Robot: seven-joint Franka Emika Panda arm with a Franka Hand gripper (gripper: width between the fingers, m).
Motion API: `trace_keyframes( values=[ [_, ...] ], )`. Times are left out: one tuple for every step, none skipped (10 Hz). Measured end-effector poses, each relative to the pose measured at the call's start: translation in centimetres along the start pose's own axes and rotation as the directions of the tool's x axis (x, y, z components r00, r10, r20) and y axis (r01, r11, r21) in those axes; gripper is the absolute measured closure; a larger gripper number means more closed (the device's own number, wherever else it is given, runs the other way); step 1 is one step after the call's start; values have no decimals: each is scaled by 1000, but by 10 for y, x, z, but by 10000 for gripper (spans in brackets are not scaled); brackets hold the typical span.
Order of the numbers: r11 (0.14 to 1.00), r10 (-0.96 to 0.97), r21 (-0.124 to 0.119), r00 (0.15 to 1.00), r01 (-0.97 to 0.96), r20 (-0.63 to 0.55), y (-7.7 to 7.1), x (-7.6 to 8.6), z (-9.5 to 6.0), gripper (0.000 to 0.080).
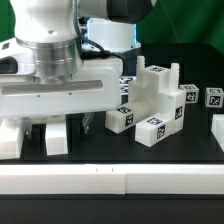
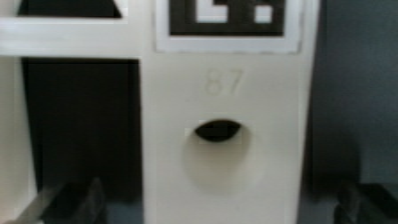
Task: Assemble chair
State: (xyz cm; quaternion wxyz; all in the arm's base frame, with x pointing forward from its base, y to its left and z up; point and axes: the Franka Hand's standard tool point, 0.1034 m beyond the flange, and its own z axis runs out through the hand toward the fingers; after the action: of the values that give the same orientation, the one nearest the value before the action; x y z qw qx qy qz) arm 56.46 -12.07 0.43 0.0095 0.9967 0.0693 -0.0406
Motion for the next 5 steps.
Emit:
trace_keyframes(
  values=[
    [1000, 0, 0, 1000, 0, -1, 0, 0, 0, 150],
    [1000, 0, 0, 1000, 0, -1, 0, 0, 0, 278],
    [1000, 0, 0, 1000, 0, 0, 0, 0, 0, 414],
    [1000, 1, -1, 1000, -1, -1, 1, 0, 0, 414],
    [1000, 1, -1, 1000, -1, -1, 1, 0, 0, 513]
  ],
)
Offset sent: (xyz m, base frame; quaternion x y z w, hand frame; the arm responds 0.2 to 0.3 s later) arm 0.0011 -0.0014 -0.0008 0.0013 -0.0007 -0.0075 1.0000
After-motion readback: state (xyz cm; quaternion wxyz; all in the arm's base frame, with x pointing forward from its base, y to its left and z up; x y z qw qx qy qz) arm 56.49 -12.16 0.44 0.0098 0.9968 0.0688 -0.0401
